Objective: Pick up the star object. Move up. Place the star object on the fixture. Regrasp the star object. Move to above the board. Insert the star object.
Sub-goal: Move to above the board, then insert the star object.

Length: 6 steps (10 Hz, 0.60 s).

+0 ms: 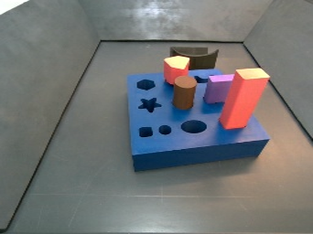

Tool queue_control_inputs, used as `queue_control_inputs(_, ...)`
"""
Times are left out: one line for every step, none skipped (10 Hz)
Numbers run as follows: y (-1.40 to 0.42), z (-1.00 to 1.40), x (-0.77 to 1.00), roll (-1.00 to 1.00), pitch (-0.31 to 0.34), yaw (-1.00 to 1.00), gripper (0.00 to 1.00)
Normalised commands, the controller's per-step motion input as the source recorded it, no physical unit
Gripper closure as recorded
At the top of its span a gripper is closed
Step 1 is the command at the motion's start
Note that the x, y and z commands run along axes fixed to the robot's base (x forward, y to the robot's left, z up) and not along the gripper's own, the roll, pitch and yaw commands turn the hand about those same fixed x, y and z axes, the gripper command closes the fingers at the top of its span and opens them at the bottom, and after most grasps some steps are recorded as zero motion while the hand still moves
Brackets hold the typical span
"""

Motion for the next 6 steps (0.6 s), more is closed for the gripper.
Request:
queue_control_inputs(-0.72,0.07,-0.42,-0.39,-0.088,-0.03,1.00)
queue_control_inputs(-0.51,0.05,-0.31,-0.28,-0.072,-0.02,1.00)
queue_control_inputs(-0.24,0.02,-0.15,-0.15,-0.034,-0.01,1.00)
queue_control_inputs(0.00,0.00,0.00,0.00,-0.014,0.00,1.00)
queue_control_inputs(0.01,0.00,-0.03,0.00,0.000,0.00,1.00)
queue_control_inputs(0.00,-0.11,0.00,0.00,-0.030,-0.16,1.00)
